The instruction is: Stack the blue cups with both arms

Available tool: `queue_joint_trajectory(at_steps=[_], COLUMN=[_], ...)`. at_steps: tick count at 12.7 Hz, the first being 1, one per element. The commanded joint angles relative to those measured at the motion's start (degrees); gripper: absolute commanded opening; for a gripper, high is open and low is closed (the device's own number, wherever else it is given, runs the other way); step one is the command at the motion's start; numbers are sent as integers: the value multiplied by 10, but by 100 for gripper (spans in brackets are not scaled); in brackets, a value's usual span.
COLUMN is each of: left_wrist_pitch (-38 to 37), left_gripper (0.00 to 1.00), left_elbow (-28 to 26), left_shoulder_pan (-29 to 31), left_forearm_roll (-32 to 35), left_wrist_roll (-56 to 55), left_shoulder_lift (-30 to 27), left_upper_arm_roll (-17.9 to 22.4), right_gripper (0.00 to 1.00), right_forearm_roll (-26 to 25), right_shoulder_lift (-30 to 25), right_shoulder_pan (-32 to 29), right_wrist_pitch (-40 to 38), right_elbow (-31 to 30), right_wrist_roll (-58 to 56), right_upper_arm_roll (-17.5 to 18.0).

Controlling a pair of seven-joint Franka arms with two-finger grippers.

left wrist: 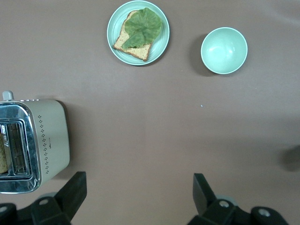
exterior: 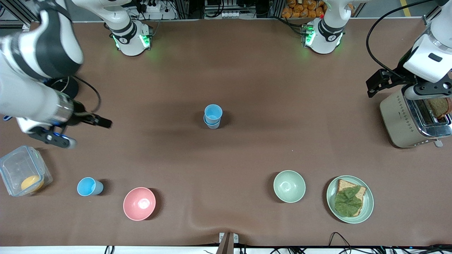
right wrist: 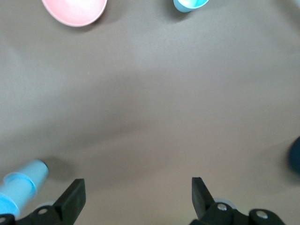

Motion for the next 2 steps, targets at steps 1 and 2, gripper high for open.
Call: queue_joint_trajectory(at_steps=[1, 2], left_wrist_pitch=[-10, -10], left_gripper=[100, 100], left_elbow=[1, 1], left_shoulder_pan=[8, 8], left_forearm_roll=[-8, -7], left_wrist_roll=[15, 17], left_shoulder_lift=[-8, -8], left_upper_arm_roll=[-1, -1], right_gripper=[100, 100], right_forearm_roll=[-33, -41], right_shoulder_lift=[-69, -86], right_shoulder_pan=[-22, -29], right_wrist_pitch=[-45, -54], right_elbow=[-20, -20], right_wrist_roll=[-94, -125], right_upper_arm_roll=[17, 17])
